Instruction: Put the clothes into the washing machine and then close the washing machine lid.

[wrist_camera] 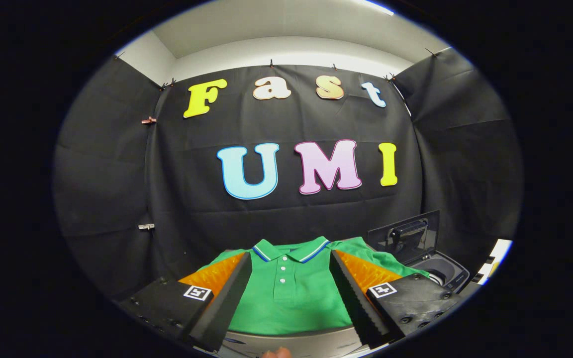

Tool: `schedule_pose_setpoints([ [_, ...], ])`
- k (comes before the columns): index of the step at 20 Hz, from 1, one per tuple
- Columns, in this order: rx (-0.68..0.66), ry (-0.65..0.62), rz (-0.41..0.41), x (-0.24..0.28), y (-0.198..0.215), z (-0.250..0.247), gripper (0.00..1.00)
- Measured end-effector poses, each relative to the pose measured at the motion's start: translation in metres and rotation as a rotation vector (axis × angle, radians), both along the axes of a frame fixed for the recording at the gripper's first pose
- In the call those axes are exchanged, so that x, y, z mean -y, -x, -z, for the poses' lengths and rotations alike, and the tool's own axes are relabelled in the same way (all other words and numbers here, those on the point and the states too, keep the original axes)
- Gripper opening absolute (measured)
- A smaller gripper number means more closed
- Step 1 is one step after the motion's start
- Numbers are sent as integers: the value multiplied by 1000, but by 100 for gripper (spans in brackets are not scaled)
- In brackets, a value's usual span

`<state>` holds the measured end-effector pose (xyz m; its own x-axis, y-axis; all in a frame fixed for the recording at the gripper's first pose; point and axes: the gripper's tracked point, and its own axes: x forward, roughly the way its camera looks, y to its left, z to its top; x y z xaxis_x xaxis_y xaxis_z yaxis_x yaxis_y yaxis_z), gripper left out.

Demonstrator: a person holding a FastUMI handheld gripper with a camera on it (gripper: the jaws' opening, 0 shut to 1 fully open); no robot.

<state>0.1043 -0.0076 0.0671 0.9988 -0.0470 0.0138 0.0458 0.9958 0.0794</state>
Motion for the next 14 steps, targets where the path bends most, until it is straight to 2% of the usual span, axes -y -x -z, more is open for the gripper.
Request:
schedule_pose_setpoints([
  [9, -107, -44, -25, 6, -55, 0, 98],
  [14, -277, -25, -34, 6, -86, 29, 99],
])
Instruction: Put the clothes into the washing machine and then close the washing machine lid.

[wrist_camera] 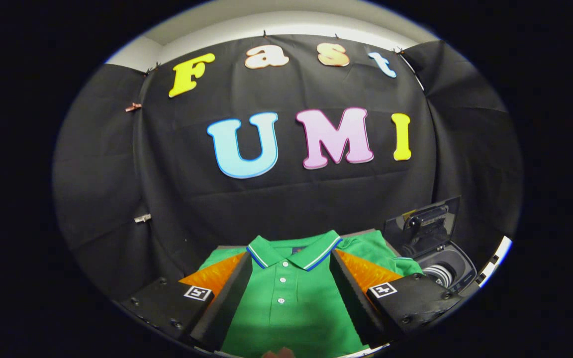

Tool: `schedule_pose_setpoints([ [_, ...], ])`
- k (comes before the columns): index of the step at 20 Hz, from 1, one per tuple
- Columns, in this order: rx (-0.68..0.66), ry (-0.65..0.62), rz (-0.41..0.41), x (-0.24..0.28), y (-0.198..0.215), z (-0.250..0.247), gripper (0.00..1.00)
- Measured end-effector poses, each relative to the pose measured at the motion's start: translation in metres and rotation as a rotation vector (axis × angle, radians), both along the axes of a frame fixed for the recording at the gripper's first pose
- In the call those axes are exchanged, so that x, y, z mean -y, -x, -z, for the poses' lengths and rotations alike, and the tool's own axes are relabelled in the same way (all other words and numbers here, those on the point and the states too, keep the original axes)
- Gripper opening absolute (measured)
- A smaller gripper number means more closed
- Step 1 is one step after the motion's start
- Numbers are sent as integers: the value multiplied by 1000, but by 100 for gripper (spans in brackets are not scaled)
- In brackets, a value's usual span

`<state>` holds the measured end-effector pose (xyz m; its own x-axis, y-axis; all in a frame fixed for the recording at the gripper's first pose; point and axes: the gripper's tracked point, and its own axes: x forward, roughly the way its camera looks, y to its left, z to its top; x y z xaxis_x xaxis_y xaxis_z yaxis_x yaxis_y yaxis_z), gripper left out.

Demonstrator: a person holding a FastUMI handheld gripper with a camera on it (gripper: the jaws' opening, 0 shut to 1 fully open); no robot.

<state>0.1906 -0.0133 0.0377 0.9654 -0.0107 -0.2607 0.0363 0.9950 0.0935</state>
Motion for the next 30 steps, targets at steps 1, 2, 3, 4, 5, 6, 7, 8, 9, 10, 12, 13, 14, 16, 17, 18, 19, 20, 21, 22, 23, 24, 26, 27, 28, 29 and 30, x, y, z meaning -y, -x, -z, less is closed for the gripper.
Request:
schedule_pose_setpoints([
  [1, -37, 5, -2, 0, -4, 7, 99],
  [2, -65, -2, -10, -1, -8, 13, 99],
  [3, -99, -14, -13, -3, -13, 19, 99],
  [4, -134, -13, -13, -3, -15, 25, 99],
  [5, -176, -8, -10, -2, -18, 32, 99],
  [6, -214, 0, 1, 2, -18, 41, 99],
  [7, -255, -1, 1, 3, -21, 51, 99],
  [8, -291, -2, 1, 2, -22, 58, 99],
  [9, -322, 0, -6, 1, -24, 64, 99],
  [10, -350, 2, -13, -1, -26, 71, 99],
  [12, -407, 8, -27, -3, -26, 82, 99],
  [13, -437, 19, -27, -2, -23, 87, 99],
  [14, -464, 24, -25, -2, -23, 89, 99],
  [16, -493, 30, -17, -1, -24, 90, 99],
  [17, -510, 28, -4, 0, -25, 92, 100],
  [18, -527, 22, 3, 1, -23, 92, 100],
  [19, -546, 17, 10, 1, -23, 93, 99],
  [20, -559, 27, 20, 3, -25, 94, 99],
  [21, -570, 57, 29, 8, -26, 97, 99],
  [22, -570, 78, 16, 7, -25, 94, 93],
  [23, -575, 82, 15, 7, -24, 95, 88],
  [24, -575, 80, 15, 6, -23, 94, 88],
  [26, -592, 84, 28, 12, -23, 96, 82],
  [27, -590, 89, 26, 13, -24, 95, 70],
  [28, -589, 82, 32, 15, -25, 93, 57],
  [29, -580, 77, 35, 17, -24, 94, 45],
  [30, -569, 73, 28, 18, -25, 94, 32],
])
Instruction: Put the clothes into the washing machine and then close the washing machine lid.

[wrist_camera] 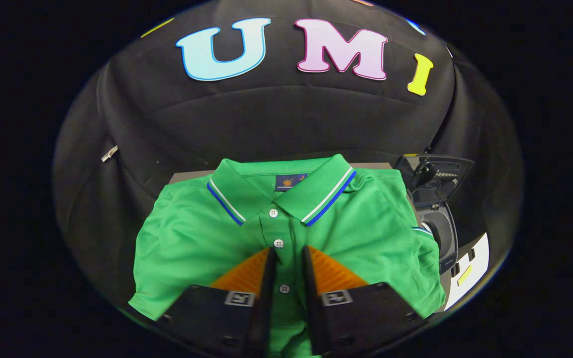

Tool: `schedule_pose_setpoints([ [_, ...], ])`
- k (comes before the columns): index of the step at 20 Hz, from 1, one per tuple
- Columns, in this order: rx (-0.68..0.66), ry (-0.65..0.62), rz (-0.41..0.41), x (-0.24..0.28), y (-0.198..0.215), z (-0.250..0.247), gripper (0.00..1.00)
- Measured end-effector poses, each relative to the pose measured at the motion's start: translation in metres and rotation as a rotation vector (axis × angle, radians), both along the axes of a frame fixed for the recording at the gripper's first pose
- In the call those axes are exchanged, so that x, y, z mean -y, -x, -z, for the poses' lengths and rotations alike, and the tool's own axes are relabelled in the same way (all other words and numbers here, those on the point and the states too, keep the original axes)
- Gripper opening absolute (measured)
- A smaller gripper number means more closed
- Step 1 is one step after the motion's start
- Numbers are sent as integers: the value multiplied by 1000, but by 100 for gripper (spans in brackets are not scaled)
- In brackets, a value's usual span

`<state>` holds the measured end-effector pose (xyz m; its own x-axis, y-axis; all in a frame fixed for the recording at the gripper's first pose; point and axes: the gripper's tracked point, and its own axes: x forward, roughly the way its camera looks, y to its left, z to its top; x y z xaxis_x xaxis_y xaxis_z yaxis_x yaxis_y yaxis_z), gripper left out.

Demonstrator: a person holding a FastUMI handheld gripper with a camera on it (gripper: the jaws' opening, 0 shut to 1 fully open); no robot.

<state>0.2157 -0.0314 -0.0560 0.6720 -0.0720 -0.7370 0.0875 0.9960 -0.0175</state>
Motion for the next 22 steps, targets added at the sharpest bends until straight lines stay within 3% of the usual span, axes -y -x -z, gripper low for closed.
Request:
schedule_pose_setpoints([
  [1, 2, -14, 0, 0, 1, -1, 20],
  [4, 21, 20, -14, 0, -4, -5, 19],
  [6, 14, 64, -43, -1, -1, -3, 5],
  [12, 68, 33, -59, -3, -4, -7, 5],
  [22, 276, 189, -136, -18, 0, -71, 5],
])
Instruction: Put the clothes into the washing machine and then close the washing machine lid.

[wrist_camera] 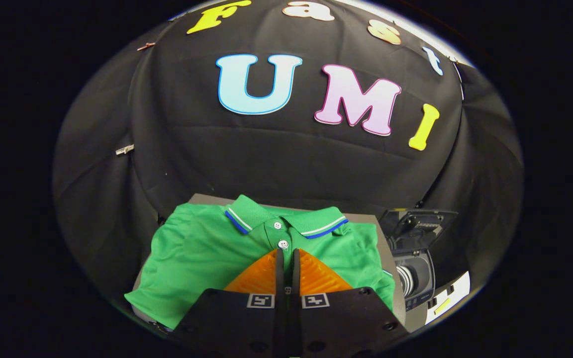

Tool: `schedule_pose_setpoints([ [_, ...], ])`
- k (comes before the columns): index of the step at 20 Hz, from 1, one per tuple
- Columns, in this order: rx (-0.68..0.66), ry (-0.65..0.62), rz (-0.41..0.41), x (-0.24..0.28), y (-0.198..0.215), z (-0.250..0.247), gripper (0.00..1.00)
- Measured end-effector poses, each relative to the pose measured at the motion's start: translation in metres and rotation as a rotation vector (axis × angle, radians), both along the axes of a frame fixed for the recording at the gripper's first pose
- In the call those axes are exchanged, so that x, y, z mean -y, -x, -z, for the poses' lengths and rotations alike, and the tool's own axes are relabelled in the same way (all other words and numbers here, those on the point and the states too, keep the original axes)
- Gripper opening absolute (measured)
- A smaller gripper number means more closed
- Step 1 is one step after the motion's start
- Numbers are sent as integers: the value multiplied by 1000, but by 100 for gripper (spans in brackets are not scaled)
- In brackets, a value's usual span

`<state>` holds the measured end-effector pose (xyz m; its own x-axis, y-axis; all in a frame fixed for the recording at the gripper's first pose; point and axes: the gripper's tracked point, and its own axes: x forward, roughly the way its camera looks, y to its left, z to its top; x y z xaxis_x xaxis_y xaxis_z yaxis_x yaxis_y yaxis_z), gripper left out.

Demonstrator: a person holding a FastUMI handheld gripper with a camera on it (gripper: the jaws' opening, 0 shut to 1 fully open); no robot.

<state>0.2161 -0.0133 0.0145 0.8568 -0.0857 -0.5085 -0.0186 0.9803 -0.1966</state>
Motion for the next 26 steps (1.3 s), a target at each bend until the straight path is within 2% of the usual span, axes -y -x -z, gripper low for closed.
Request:
schedule_pose_setpoints([
  [8, 98, 162, -5, -5, 8, -27, 5],
  [14, 159, 139, 6, -1, 13, -44, 5],
  [23, 276, 170, 15, 13, 26, -80, 5],
  [26, 303, 169, -7, 15, 28, -89, 5],
])
